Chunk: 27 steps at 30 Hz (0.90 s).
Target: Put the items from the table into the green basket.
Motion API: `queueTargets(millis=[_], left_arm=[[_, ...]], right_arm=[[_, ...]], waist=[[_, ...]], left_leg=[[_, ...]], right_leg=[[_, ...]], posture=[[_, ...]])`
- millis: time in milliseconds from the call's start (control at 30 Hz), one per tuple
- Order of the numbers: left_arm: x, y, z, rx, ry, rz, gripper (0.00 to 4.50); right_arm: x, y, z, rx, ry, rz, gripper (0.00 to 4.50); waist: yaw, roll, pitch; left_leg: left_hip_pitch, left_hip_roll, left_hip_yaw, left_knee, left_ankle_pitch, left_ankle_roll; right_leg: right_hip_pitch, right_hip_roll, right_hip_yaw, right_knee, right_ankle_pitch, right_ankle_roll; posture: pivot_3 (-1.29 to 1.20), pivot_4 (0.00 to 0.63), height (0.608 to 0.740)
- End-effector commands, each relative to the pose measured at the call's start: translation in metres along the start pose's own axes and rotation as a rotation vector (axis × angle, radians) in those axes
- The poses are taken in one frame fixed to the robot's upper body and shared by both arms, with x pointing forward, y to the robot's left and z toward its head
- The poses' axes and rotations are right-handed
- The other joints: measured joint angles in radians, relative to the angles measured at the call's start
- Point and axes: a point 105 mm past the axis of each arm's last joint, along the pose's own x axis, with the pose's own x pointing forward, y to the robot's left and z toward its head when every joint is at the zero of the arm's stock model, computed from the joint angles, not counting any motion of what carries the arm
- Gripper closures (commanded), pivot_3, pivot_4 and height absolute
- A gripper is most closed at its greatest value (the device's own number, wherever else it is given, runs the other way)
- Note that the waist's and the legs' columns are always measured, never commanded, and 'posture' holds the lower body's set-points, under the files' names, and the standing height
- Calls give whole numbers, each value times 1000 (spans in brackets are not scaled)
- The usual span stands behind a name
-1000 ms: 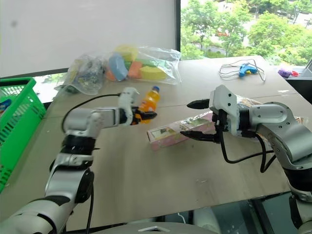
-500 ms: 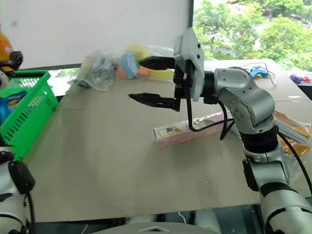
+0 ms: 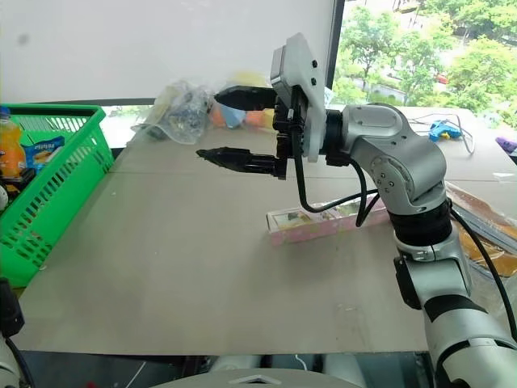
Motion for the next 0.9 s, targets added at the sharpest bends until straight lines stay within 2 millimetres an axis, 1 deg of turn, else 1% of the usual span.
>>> queueTargets(millis=[33, 67, 100, 133, 167, 267, 300, 333, 367, 400, 433, 467, 533, 567, 600, 633, 667, 733, 767, 833, 867, 900], left_arm=[[-8, 23, 17, -13, -64, 49, 1373], [-9, 22, 15, -36, -59, 32, 1373], [-9, 21, 14, -44, -57, 20, 326], [-9, 20, 14, -41, -57, 15, 107], [-8, 19, 18, -41, -74, 8, 107], [-9, -2, 67, -41, -254, -96, 107], [-10, -8, 77, -36, -288, -125, 107], [-16, -39, 101, -61, -350, -283, 107], [-24, -63, 116, -76, -388, -408, 107], [-39, -98, 129, -74, -405, -580, 107], [-60, -138, 136, -48, -407, -764, 107], [-81, -174, 136, -10, -393, -912, 107], [-113, -220, 131, 8, -361, -1078, 107], [-131, -247, 128, 1, -346, -1180, 107], [-151, -270, 122, -20, -306, -1294, 107], [-170, -293, 113, 5, -265, -1400, 107], [-180, -309, 104, 53, -238, -1438, 107], [-184, -334, 98, 62, -184, -1445, 107], [-190, -344, 96, 54, -149, -1477, 107], [-204, -361, 86, 150, -74, -1540, 107], [-208, -369, 82, 199, -32, -1552, 107], [-206, -379, 82, 223, -1, -1546, 107]], right_arm=[[-2, -6, 8, -28, -3, -46, 0], [-2, -8, 8, -29, 0, -55, 0], [-1, -9, 8, -30, 1, -61, 0], [-1, -9, 9, -29, 1, -65, 0], [-1, -10, 9, -25, 3, -65, 0], [-4, -11, 6, -12, 20, -79, 0], [-6, -11, 5, -9, 22, -82, 0], [-13, -11, 2, 0, 36, -92, 0], [-19, -11, -1, 6, 46, -99, 0], [-28, -11, -6, 15, 71, -112, 0], [-39, -10, -13, 23, 106, -127, 0], [-52, -9, -22, 33, 152, -145, 0], [-71, -5, -36, 42, 231, -171, 0], [-84, -1, -45, 55, 284, -187, 0], [-95, 3, -51, 79, 321, -200, 0], [-105, 8, -55, 103, 349, -216, 0], [-114, 11, -58, 117, 372, -235, 0], [-129, 15, -63, 121, 422, -283, 0], [-134, 16, -65, 123, 438, -306, 0], [-147, 19, -67, 134, 469, -353, 0], [-153, 21, -68, 136, 490, -372, 0], [-159, 23, -68, 142, 502, -396, 0]], waist=[[-7, 0, 0], [-13, 0, 0], [-16, 0, 0], [-20, 0, 0], [-22, 0, 0], [-17, 0, 0], [-13, -1, -1], [-10, -1, -1], [-9, -1, -1], [-2, -2, -2], [5, -2, -2], [9, -2, -3], [6, 2, -4], [4, 4, -5], [2, 5, -5], [-3, 6, -5], [-11, 6, -5], [-34, 8, -5], [-45, 9, -4], [-60, 10, -3], [-65, 13, -2], [-70, 16, 0]], left_leg=[[0, 0, 0, 0, 0, 0], [0, 0, 0, 0, 0, 0], [0, 0, 0, 0, 0, 0], [0, 0, 0, 0, 0, 0], [0, 0, 0, 0, 0, 0], [0, -1, 0, 0, 0, 0], [-1, -1, -1, 0, 0, 0], [-1, -1, -2, 1, 0, 0], [-1, -1, -2, 1, 0, 0], [-1, -1, -2, 1, 0, 0], [-2, -1, -3, 1, 0, 0], [-2, -2, -3, 2, 0, 1], [-2, -4, -3, 2, -2, 4], [-2, -5, 0, 2, -3, 6], [-2, -6, 2, 3, -3, 7], [-2, -5, 3, 3, -4, 8], [-2, -4, 3, 4, -4, 8], [-2, -2, 5, 4, -4, 8], [0, 1, 7, 4, -4, 9], [4, 4, 8, 4, -4, 8], [8, 5, 9, 3, -3, 7], [14, 5, 8, 3, -3, 7]], right_leg=[[0, 0, 0, 0, 0, 0], [0, 0, 0, 0, 0, 0], [0, 0, 0, 0, 0, 0], [0, 0, 0, 0, 0, 0], [0, 0, 0, 1, 0, 0], [0, -1, 0, 1, 0, 0], [0, -1, -1, 1, 0, 0], [0, -2, -2, 1, 0, 0], [0, -2, -2, 1, 0, 0], [1, -2, -1, 1, 0, 0], [1, -3, -2, 0, 0, 0], [2, -4, -3, 0, 0, 0], [4, -7, -2, -2, 0, 0], [3, -8, 0, -2, 0, 0], [3, -7, 2, -3, 0, 1], [3, -7, 2, -3, 0, 1], [3, -6, 3, -3, 0, 1], [2, -2, 4, -3, 0, 1], [2, 1, 6, -2, 0, 1], [4, 5, 7, 1, 0, 0], [7, 7, 9, 2, 0, -1], [14, 10, 9, 1, -1, -2]], posture=[[160, 0, 740], [160, 0, 740], [160, 0, 740], [162, 0, 740], [168, 0, 740], [180, 0, 740], [180, 0, 740], [189, 0, 740], [197, 0, 740], [200, 0, 740], [199, 0, 740], [190, 0, 740], [178, 0, 740], [156, 0, 740], [136, 0, 740], [122, 0, 740], [103, 0, 740], [68, 0, 740], [44, 0, 740], [30, 0, 740], [9, 0, 740], [-18, 0, 740]])
